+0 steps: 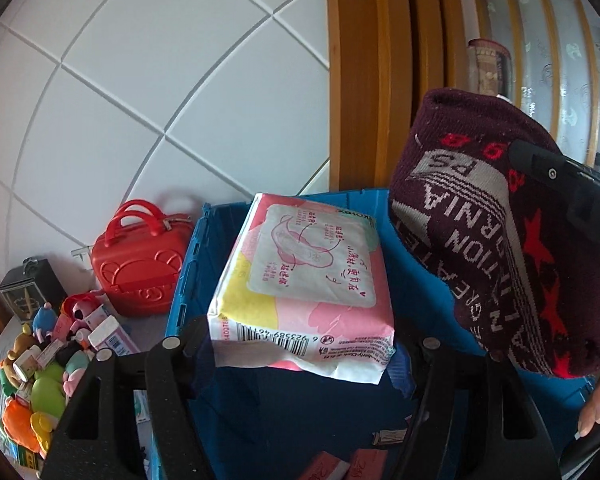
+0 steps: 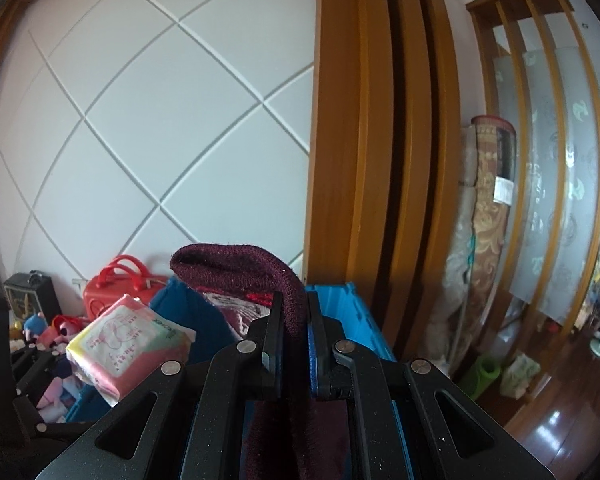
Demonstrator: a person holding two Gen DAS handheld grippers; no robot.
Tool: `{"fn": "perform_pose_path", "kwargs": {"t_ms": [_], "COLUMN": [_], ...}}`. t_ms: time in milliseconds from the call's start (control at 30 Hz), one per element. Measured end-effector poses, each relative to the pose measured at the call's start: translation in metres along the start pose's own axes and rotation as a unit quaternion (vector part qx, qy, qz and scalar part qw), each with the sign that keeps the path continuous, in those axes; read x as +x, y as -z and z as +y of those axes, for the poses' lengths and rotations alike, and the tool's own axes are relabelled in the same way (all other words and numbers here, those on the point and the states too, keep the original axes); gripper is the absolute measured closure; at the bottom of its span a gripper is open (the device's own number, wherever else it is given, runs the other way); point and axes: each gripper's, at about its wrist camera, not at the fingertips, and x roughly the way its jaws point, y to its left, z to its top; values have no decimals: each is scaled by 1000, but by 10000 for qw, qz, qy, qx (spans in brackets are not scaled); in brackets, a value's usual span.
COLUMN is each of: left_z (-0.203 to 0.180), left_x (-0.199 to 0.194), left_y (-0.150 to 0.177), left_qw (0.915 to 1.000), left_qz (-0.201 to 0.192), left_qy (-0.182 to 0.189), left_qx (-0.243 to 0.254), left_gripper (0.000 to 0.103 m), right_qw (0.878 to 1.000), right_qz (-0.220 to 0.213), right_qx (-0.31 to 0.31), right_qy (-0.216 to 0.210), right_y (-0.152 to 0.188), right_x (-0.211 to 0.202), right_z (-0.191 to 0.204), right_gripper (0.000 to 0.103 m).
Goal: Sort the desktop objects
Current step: 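Carry the pad pack and maroon hat toward the blue crate with both tools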
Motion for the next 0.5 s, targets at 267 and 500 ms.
{"fn": "perform_pose_path", "kwargs": {"t_ms": [267, 500], "left_z": [-11, -7], "left_x": [3, 3], "left_y": [0, 1], "left_qw": [9997, 9994], "left_qz": [193, 291], "left_qy": [-159, -166], "left_qx": [47, 61], "left_gripper": [22, 22], "right_qw": [9993, 9989], "right_qz": [367, 420], "right_qx": [29, 60], "right_qy": [-16, 196], "right_y": [7, 5], "right_x": [42, 39], "right_z": [-9, -16], "right_gripper": [91, 18]}}
